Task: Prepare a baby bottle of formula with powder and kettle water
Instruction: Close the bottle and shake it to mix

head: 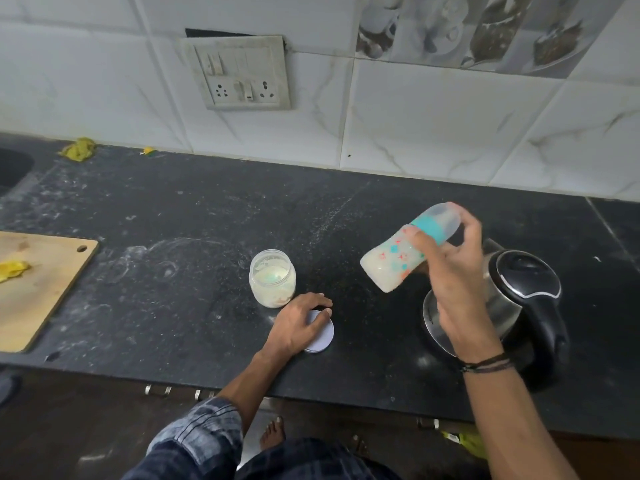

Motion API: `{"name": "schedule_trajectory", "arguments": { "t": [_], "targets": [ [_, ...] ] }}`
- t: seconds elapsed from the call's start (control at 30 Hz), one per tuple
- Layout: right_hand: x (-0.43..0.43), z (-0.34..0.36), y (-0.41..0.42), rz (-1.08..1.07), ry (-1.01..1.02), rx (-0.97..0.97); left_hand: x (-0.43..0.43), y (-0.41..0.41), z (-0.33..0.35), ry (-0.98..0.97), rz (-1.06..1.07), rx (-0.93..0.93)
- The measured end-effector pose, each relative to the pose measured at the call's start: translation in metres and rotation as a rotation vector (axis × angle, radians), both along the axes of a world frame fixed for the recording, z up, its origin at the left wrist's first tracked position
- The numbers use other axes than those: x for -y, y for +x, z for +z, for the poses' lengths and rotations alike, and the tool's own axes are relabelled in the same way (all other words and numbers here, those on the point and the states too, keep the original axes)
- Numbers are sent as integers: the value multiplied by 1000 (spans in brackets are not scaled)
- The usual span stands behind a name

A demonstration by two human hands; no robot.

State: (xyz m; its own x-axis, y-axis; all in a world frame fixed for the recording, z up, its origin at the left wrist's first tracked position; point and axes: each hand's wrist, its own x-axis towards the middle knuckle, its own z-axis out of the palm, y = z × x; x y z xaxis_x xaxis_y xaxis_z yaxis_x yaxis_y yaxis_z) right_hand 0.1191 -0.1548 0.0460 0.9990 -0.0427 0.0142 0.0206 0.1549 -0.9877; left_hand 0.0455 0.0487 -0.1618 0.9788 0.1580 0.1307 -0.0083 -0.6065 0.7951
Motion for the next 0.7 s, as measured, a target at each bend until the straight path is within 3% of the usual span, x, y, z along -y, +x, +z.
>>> {"name": "schedule_trajectory", "arguments": {
  "t": [0.17,0.3,0.43,0.57,0.7],
  "targets": [
    [-2,5,-2,-198,188,47,2,1,1,-2,1,-20],
    [-3,-2,-3,-32,57,-18,1,0,0,-9,-9,-20],
    [1,2,-2,-200,247,22,2,1,0,-6,1,-16],
    [2,-1,-3,-30,94,6,0,1,-1,0,-8,-18],
    [4,4,-3,-208,240,47,1,2,-1,3,-7,-8]
  ]
}}
